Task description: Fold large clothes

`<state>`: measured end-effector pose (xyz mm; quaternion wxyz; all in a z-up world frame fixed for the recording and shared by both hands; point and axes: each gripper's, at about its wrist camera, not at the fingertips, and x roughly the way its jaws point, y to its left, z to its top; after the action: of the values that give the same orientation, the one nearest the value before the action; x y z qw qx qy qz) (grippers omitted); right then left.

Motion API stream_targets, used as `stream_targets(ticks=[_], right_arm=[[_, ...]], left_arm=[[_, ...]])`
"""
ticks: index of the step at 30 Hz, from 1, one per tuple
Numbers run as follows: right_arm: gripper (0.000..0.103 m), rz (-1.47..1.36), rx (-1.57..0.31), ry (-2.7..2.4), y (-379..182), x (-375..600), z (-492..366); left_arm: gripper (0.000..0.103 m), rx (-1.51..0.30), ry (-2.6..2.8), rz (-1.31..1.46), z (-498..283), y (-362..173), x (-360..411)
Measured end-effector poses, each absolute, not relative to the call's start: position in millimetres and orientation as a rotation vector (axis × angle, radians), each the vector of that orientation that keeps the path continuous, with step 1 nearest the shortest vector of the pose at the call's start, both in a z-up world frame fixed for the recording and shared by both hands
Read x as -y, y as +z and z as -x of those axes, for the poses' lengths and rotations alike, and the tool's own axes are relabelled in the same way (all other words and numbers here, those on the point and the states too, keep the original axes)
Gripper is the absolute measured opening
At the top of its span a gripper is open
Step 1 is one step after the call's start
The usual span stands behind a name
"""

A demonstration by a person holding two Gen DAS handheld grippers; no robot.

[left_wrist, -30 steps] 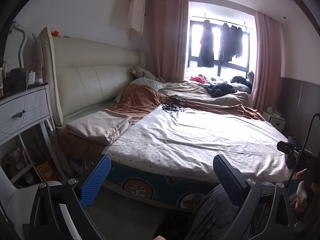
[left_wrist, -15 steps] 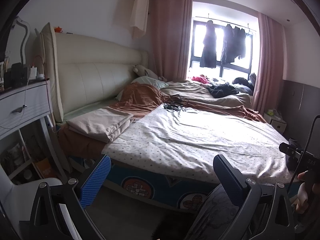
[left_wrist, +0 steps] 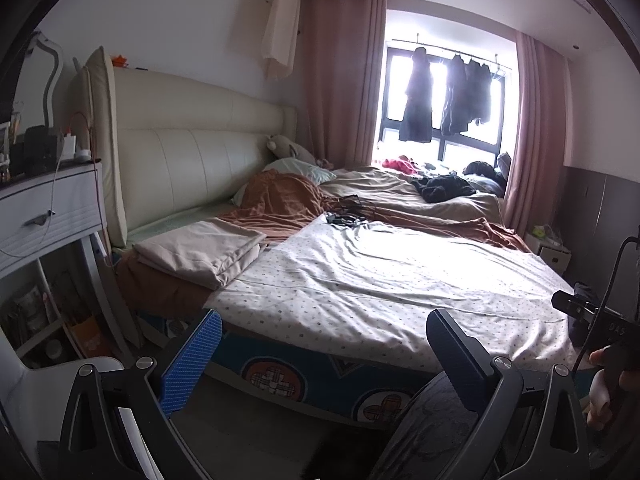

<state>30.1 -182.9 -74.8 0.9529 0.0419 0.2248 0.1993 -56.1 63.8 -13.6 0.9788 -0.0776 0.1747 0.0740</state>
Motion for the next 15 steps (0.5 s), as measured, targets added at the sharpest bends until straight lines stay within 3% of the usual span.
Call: stream_targets(ticks=[15], right_arm=[[0.103,-0.085,-0.453,0.401,-73.0,183.3,-27.1]], left_arm=[[0.102,-0.366,0.119,0.163,55.4,-13.9,-61.7]])
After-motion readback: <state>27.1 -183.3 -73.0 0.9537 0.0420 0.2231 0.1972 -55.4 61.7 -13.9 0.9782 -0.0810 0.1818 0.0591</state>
